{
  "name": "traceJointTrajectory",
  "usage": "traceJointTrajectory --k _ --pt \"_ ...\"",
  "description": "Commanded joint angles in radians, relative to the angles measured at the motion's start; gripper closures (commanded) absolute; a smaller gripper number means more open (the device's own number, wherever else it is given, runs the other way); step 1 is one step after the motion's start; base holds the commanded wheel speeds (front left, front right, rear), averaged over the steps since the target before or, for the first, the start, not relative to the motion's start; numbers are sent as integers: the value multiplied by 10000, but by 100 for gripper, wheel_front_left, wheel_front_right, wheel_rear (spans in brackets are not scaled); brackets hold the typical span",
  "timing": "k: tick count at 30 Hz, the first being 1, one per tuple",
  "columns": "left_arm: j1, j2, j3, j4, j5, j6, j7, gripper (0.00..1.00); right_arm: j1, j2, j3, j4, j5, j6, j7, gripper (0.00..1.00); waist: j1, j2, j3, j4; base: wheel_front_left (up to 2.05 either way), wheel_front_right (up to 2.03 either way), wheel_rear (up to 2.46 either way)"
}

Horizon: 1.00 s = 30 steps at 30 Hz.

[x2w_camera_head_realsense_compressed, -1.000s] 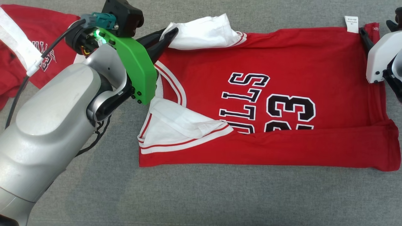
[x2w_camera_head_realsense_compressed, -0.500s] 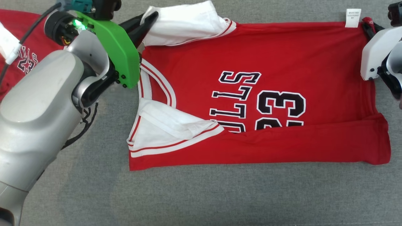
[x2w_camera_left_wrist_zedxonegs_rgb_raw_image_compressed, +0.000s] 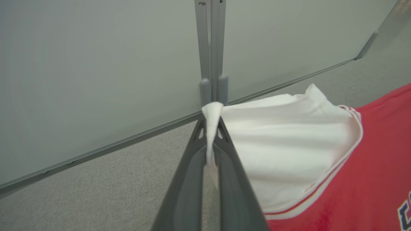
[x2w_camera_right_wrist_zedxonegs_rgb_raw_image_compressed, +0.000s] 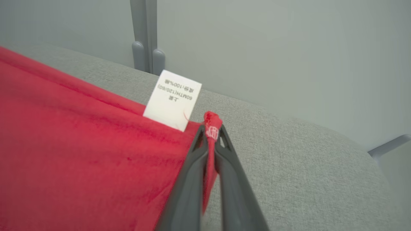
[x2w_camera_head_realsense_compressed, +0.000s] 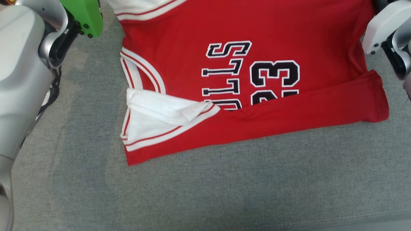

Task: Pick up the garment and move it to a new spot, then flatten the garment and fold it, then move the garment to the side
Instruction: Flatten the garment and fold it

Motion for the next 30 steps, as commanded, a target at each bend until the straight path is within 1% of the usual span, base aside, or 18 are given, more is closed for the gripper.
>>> traceJointTrajectory --k 1,4,8,10,13,18,23,26,30 --pt "-262 -35 63 304 115 33 -284 100 -264 -21 -62 122 -46 -24 -228 100 -1 0 121 -130 0 0 0" --pt "-379 -220 -29 742 199 -41 -670 100 -365 59 -219 245 -122 -24 -524 100 -1 0 69 -153 0 0 0" --pt "9 -411 -338 988 220 -160 -985 100 123 30 -185 135 -211 -23 -670 100 -1 0 -238 -47 0 0 0" --pt "280 -437 -507 965 148 -210 -1105 100 452 -98 -98 -40 -252 -23 -676 100 -1 0 -443 38 0 0 0" --pt "704 -345 -812 688 37 -224 -1171 100 1037 -366 -385 -658 -24 -23 -686 100 -1 0 -786 205 0 0 0" --pt "1521 62 -1292 -256 -322 -227 -1122 100 2216 -728 -626 -1370 124 -23 -682 100 -1 0 -1346 458 0 0 0" --pt "2443 776 -1751 -1667 -857 -224 -695 100 3362 -997 -540 -1900 411 -23 -684 100 -1 0 -1887 649 0 0 0" --pt "2994 1275 -2002 -2486 -1120 -225 -274 100 3952 -1112 -209 -2116 738 -23 -684 100 -1 0 -2171 744 0 0 0" --pt "3744 1831 -2345 -3516 -1379 -167 278 100 4500 -1462 431 -2274 1258 -23 -644 100 -1 0 -2467 809 0 0 0"
